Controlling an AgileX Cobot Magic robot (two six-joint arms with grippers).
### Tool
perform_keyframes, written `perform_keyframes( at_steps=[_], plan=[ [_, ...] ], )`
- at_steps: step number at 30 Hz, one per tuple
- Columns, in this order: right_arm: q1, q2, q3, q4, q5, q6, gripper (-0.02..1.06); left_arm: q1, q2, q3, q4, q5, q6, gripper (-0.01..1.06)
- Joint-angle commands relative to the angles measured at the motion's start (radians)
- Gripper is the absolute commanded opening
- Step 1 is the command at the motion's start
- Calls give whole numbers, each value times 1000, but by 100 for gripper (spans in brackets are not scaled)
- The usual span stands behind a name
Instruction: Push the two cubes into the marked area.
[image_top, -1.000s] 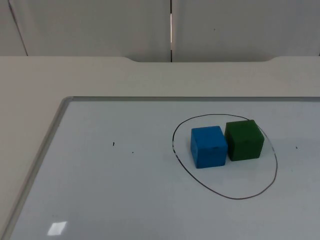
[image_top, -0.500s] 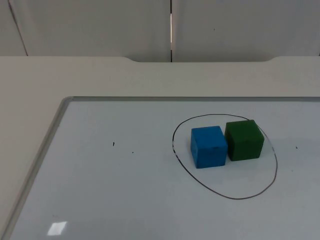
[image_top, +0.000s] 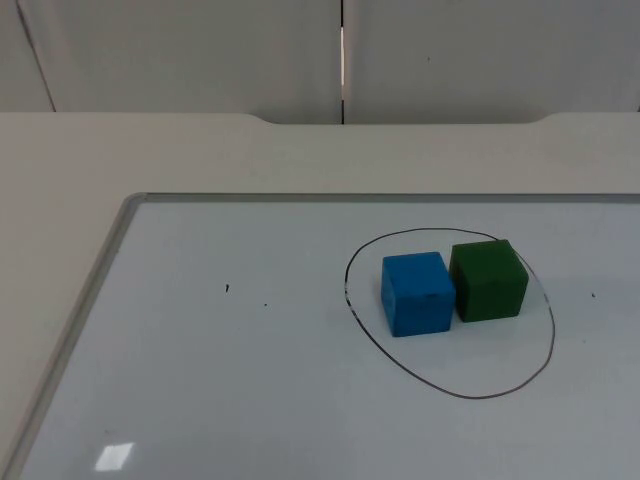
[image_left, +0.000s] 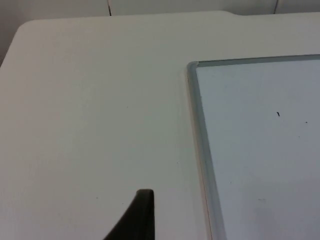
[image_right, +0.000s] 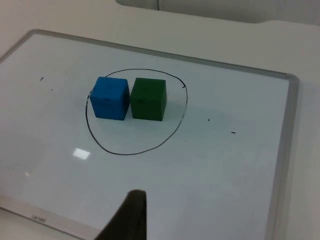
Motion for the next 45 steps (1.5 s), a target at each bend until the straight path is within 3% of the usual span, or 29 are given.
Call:
perform_keyframes(
  at_steps=[1, 34, 45],
  plan=[
    [-3, -3, 3, -1, -7, 2, 105, 4, -4, 4, 7, 0, -5, 105],
    [-9, -3, 3, -1, -7, 2, 105, 4, -4, 4, 7, 0, -5, 105],
    [-184, -3, 3, -3, -7, 2, 105, 4, -4, 4, 7, 0, -5, 105]
  ],
)
